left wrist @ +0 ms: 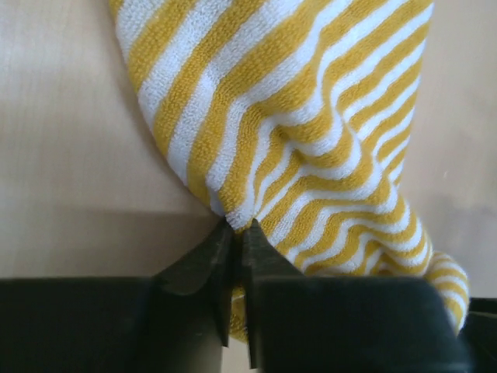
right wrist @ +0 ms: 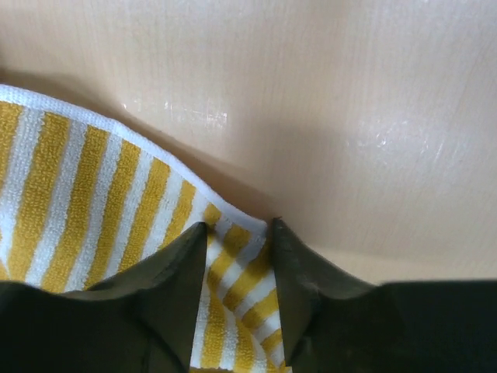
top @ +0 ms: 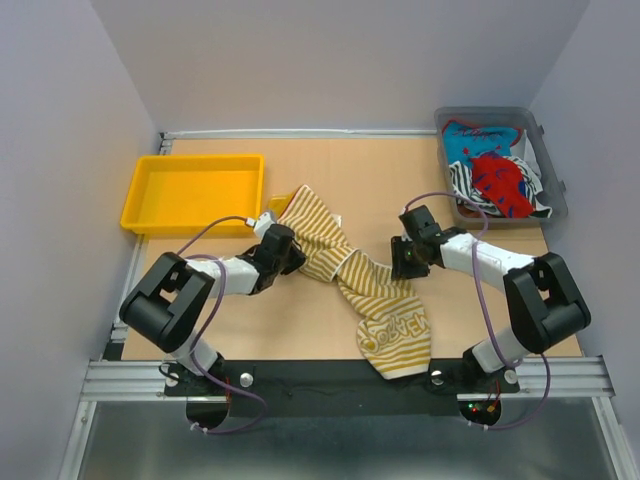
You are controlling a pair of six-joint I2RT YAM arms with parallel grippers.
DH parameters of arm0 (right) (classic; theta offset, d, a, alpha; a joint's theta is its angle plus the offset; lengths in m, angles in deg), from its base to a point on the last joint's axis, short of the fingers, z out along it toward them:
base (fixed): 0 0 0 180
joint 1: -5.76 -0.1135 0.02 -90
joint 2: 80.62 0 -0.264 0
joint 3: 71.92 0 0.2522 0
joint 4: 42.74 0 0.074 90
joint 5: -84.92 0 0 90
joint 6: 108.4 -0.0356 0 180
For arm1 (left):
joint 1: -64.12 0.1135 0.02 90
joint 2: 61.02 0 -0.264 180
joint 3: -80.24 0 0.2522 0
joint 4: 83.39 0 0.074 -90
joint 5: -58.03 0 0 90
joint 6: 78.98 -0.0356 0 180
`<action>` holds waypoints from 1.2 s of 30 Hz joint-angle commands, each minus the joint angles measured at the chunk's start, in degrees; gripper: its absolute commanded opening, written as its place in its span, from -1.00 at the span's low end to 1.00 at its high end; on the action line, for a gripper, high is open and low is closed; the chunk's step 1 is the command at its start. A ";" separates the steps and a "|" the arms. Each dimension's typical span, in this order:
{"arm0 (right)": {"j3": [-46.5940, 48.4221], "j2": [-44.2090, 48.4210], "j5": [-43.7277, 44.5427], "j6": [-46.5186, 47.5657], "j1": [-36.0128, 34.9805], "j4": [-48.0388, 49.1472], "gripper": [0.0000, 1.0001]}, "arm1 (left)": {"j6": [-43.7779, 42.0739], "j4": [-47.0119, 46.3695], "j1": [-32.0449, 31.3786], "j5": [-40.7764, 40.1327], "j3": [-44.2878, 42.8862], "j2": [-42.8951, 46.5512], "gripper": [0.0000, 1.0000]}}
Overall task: Fold and stack the towels
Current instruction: Flatten out the crumpled towel
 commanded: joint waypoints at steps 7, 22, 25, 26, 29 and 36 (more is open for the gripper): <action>5.78 8.17 14.38 0.03 -0.43 -0.84 -0.99 | -15.83 24.37 -0.59 -12.98 -26.06 -0.87 -1.00; 26.99 26.97 20.41 17.69 -0.43 -5.77 -0.99 | -38.36 47.97 -0.41 -24.69 -73.29 -11.97 -1.00; 24.88 30.33 7.71 18.40 -0.43 -7.34 -0.99 | -36.69 46.55 -0.41 -21.54 -66.68 -9.67 -1.00; 24.43 30.94 3.99 18.49 -0.43 -8.31 -0.99 | -35.55 46.28 -0.41 -20.48 -61.87 -8.97 -1.00; 23.64 30.95 -12.97 18.67 -0.52 -15.42 -0.99 | -32.83 44.88 -0.59 -15.12 -51.56 -5.29 -1.00; 17.49 27.17 -32.53 17.62 -0.52 -27.66 -0.36 | -27.72 41.71 -3.57 -5.97 -29.67 3.24 -0.95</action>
